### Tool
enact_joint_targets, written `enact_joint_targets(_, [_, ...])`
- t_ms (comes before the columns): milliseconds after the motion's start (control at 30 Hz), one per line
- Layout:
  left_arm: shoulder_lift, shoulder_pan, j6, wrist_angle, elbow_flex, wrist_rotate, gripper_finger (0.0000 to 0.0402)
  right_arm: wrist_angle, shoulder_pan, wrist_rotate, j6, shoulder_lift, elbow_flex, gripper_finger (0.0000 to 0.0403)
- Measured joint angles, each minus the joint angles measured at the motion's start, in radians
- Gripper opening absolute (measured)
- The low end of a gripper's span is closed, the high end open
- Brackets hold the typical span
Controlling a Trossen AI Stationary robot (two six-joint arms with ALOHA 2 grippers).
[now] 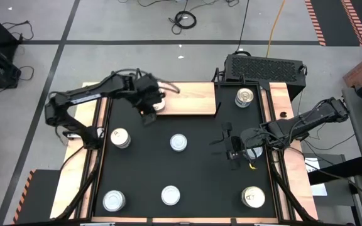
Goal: Stack canned seafood by type on shelf
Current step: Put the blue tuna can on the shelf
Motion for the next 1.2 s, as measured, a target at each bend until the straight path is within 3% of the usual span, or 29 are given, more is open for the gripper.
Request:
enact_joint_targets(167, [-0.093,-0.097,-0.133,-0.107,-0.081,-0.084,0.0084,0.02,0.0,-0.001,0.028,0.0,0.0,0.0169])
enact_joint_targets(367, [-0.179,-0.179,-0.21,-0.117,-0.216,-0.087,0.0084,0.034,0.0,0.0,0.043,0.002,0.0,0.0169])
enact_joint_targets(633, [-0.193,-0.278,-0.364,-0.127,-0.374,-0.087,0.0084,0.042,0.0,0.0,0.025,0.034,0.0,0.0169])
enact_joint_targets(867, [-0.191,-0.374,-0.495,-0.124,-0.408,-0.12,0.0084,0.074,-0.002,0.0,0.02,0.042,0.0,0.0169])
enact_joint_targets(1200, [-0.171,-0.476,-0.646,-0.123,-0.408,-0.292,0.0084,0.075,-0.002,0.0,0.019,0.042,0.0,0.0169])
